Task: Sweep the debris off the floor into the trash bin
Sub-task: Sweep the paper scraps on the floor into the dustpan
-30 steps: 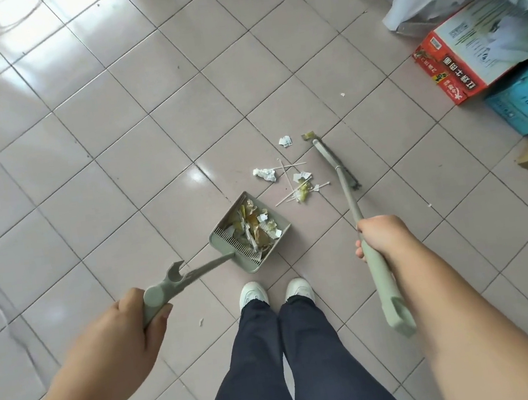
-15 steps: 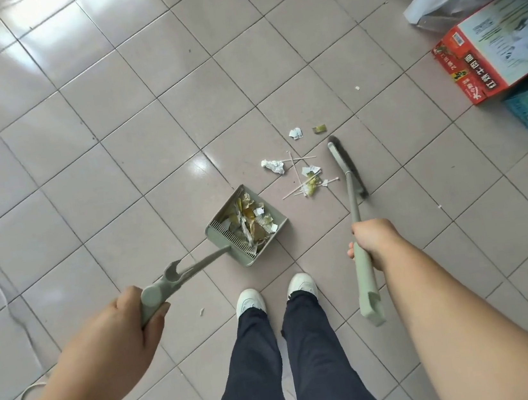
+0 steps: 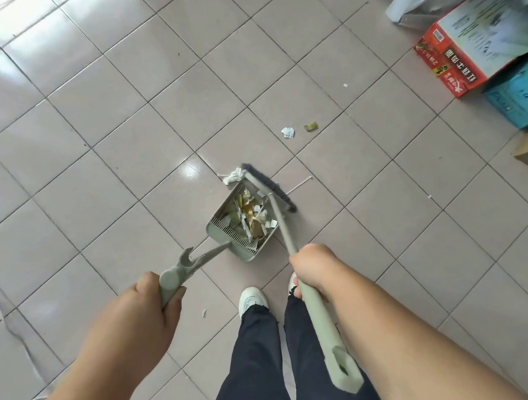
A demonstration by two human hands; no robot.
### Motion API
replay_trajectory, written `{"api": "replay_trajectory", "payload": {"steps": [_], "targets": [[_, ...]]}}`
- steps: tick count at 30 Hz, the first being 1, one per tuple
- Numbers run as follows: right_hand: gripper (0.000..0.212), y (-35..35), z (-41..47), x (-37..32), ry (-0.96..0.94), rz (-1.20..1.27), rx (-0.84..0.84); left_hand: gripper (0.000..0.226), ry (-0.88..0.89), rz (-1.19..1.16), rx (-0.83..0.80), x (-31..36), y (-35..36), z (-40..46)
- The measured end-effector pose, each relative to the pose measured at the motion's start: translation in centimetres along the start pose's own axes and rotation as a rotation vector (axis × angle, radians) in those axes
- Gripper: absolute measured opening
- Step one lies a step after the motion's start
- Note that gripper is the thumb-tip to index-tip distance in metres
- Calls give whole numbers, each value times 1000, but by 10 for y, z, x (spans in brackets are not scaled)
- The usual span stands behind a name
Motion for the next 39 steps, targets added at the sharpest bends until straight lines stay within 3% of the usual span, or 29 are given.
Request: {"api": "replay_trajectory", "payload": {"steps": [5,9,20,27,29,33,39], "targets": [[11,-15,-44,5,-32,19,-63,32,8,-12,2,-4,0,2],[14,-26,-61,2,-81,37,-7,32,10,15,16,-5,-3,0],[20,-13,10,-38,-91,-109,199,34,56,-43,20,-12,2,-2],[8,29,2,5,2,-245,80,32,63,-40,38,-9,2,-3],[13,33,-9,19,4,-216,40,33,51,-31,42,-11,3,-4],[14,5,-39,25,-57,-136,19,33,85,-60,69,-11,3,-7],[17,-50,-49,27,-114,-47,145,34,39,-63,45,-17,9,-8]]}}
Point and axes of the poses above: each hand's wrist, its own z-axis towards the middle knuckle, its own y-axis out of the palm, x = y × z, the point moved 8 cm from there along z, towards the middle knuckle, and after that the axes turned 10 degrees about -z, right-handed, at the moved point
